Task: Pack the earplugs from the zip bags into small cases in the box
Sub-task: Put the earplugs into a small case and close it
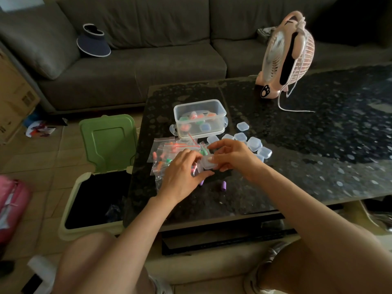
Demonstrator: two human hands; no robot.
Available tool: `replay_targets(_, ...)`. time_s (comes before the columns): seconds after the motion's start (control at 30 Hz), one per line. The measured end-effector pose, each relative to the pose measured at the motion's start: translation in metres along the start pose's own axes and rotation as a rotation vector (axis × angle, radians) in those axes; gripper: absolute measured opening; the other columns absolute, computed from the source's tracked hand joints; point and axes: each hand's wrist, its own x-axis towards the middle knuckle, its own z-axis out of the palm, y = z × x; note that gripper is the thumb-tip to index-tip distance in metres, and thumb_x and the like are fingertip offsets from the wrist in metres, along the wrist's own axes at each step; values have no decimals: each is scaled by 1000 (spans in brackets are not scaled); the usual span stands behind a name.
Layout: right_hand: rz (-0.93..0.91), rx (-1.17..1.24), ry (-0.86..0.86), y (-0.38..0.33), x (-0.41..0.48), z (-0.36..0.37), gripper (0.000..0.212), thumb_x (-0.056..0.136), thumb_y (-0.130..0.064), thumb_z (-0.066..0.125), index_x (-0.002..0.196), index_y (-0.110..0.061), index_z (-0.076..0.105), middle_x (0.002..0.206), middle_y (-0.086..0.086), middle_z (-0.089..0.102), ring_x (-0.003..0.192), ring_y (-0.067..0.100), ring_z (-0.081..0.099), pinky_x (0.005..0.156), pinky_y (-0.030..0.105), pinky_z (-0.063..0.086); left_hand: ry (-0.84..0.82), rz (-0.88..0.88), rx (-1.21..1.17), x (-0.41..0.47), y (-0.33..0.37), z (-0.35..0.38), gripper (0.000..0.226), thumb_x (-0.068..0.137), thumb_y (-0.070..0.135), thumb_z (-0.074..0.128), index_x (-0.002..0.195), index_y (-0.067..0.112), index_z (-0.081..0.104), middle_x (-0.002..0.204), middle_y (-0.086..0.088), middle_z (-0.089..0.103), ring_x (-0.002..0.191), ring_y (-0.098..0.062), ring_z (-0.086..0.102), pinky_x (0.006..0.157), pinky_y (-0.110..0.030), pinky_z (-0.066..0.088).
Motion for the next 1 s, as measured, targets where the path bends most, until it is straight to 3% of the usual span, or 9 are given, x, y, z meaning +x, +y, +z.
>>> replay_targets(0.1,-28,-45,-19,-1,-2,2,23,79,-1,71,96,-14,62,77,7,61,57,8,61,52,17,52,-23,-19,-29,-1,0,1,37,77,38,74,99,12,59,101,1,60,89,-14,56,67,-29,54)
replay_targets(0.2,-60,-28,-39,-2,-2,3,22,81,-3,70,98,-14,61,79,7,62,60,11,64,55,20,54,-46,-38,-55,-1,-2,0,36,77,37,74,100,12,60,102,2,61,90,-11,55,66,-12,43)
replay_targets(0.3,-80,-19,-15,3,1,0,16,86,-6,65,100,-14,61,78,4,66,61,15,66,57,24,56,-46,-101,-113,2,-2,-6,38,76,33,75,102,11,58,104,1,60,91,-13,57,73,-12,42)
replay_targets(0.4,-122,-480,-6,13,6,-7,29,80,9,62,95,-16,65,77,1,64,66,15,64,58,21,53,-9,-228,-119,4,-8,-13,44,74,33,76,105,10,55,96,6,58,84,-6,54,91,-7,24)
replay_targets(0.47,-121,-864,-124,19,4,-9,37,71,9,60,92,-20,70,79,-3,61,76,15,62,65,21,49,1,-304,-132,4,-17,-14,48,70,42,76,101,17,51,85,12,52,75,0,50,109,-39,30)
replay_targets(0.53,-86,-1036,-228,25,-1,-8,33,71,3,65,94,-20,72,83,-5,55,79,14,58,69,23,47,-19,-362,-186,2,-22,-16,59,62,60,71,100,21,48,81,12,51,73,1,51,102,-60,35)
replay_targets(0.67,-102,-1040,-248,28,2,-6,16,71,-4,73,80,-17,71,84,-4,57,82,17,62,78,32,54,-20,-419,-299,1,-25,-20,73,53,77,65,101,24,46,91,-2,60,81,-13,60,99,-59,39)
replay_targets(0.87,-258,-897,-130,29,11,8,16,72,-14,78,85,-15,68,87,-7,51,79,10,54,72,22,44,-26,-428,-357,-2,-22,-25,53,63,47,75,98,21,45,110,-3,62,99,-19,62,91,-53,47)
replay_targets(1.0,-398,-896,-155,36,13,24,13,73,-15,77,84,-16,69,88,-10,56,82,8,52,74,23,45,-36,-453,-381,-5,-25,-24,70,48,72,68,98,31,43,111,-3,64,105,-21,60,85,-53,51)
